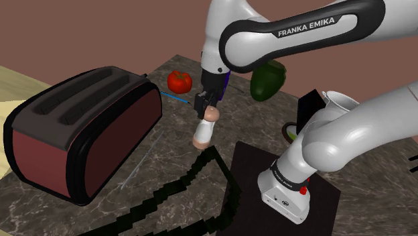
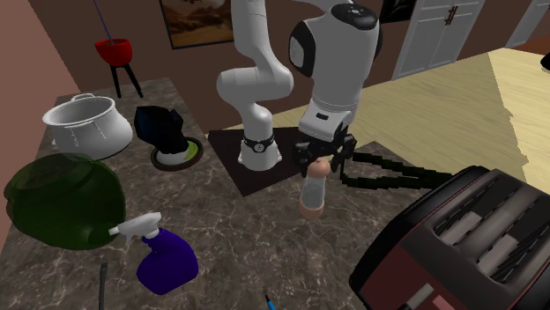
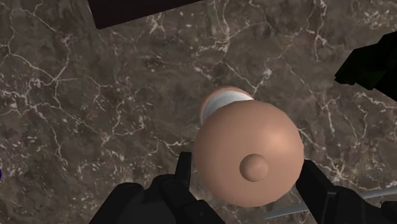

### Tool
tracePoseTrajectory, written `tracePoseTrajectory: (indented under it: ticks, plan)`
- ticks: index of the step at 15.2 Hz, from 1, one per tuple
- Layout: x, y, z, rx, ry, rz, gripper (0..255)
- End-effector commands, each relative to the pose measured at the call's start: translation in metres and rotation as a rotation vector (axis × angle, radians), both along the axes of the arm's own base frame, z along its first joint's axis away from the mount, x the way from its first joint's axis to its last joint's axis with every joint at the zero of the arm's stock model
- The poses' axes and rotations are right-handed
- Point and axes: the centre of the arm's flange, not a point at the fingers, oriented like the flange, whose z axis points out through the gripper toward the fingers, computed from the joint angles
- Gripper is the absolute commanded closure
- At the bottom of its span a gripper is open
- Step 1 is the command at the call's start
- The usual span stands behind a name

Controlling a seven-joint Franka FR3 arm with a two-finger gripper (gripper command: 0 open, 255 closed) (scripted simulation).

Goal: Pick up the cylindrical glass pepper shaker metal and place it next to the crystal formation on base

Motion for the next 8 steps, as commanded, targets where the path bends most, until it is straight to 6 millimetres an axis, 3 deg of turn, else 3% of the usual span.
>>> tracePoseTrajectory:
  ticks: [1,8]
  plan:
    - [0.001,0.000,0.009,0.000,0.000,0.000,255]
    - [0.001,0.000,0.046,0.000,0.000,0.000,255]
